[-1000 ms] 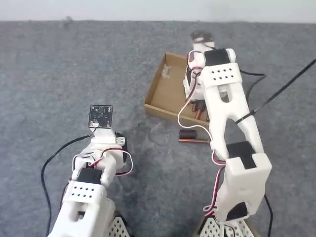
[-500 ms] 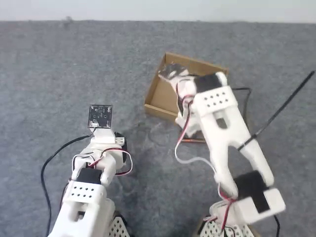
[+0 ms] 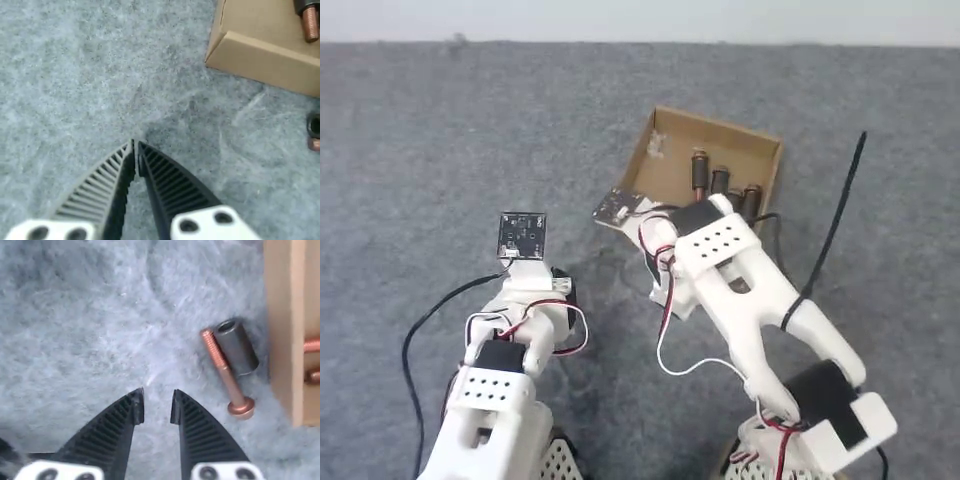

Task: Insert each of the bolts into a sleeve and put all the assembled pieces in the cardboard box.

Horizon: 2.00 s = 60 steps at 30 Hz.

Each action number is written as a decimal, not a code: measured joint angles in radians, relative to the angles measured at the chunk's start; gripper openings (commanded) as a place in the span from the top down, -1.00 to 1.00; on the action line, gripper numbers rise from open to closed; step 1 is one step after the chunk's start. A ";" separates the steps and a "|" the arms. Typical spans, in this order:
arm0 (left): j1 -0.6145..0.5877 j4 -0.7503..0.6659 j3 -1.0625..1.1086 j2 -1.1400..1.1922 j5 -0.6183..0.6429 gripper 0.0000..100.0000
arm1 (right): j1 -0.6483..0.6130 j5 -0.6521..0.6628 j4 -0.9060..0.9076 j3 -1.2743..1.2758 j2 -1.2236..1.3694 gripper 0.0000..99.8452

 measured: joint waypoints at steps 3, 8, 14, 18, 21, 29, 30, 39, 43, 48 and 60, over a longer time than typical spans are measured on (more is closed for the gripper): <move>0.000 0.000 0.000 0.000 0.000 0.97 | 0.006 0.046 -0.015 0.000 0.000 0.84; 0.000 0.000 0.000 0.000 0.000 0.97 | 0.008 0.132 -0.058 0.000 0.000 0.84; 0.000 0.000 0.000 0.000 0.000 0.97 | 0.017 0.209 -0.086 0.000 0.000 0.72; -0.002 0.000 0.000 0.000 0.000 0.97 | 0.034 0.238 -0.115 0.000 0.000 0.74; -0.002 0.000 0.000 0.000 0.000 0.97 | 0.054 0.255 -0.152 0.000 0.015 0.78; -0.002 0.000 0.000 0.000 0.000 0.97 | 0.120 0.364 -0.207 -0.008 0.173 0.64; -0.003 0.000 0.000 0.000 0.000 0.97 | 0.129 0.377 -0.210 -0.020 0.189 0.64; 0.000 0.000 0.000 0.000 0.000 0.97 | 0.155 0.439 -0.253 -0.055 0.259 0.64; -0.002 0.000 0.000 0.000 0.000 0.97 | 0.152 0.439 -0.255 -0.055 0.262 0.70; 0.000 0.000 0.000 0.000 0.000 0.97 | 0.123 0.439 -0.265 -0.066 0.292 0.94; -0.002 0.000 0.000 0.000 0.000 0.97 | 0.115 0.239 -0.218 -0.066 0.253 0.99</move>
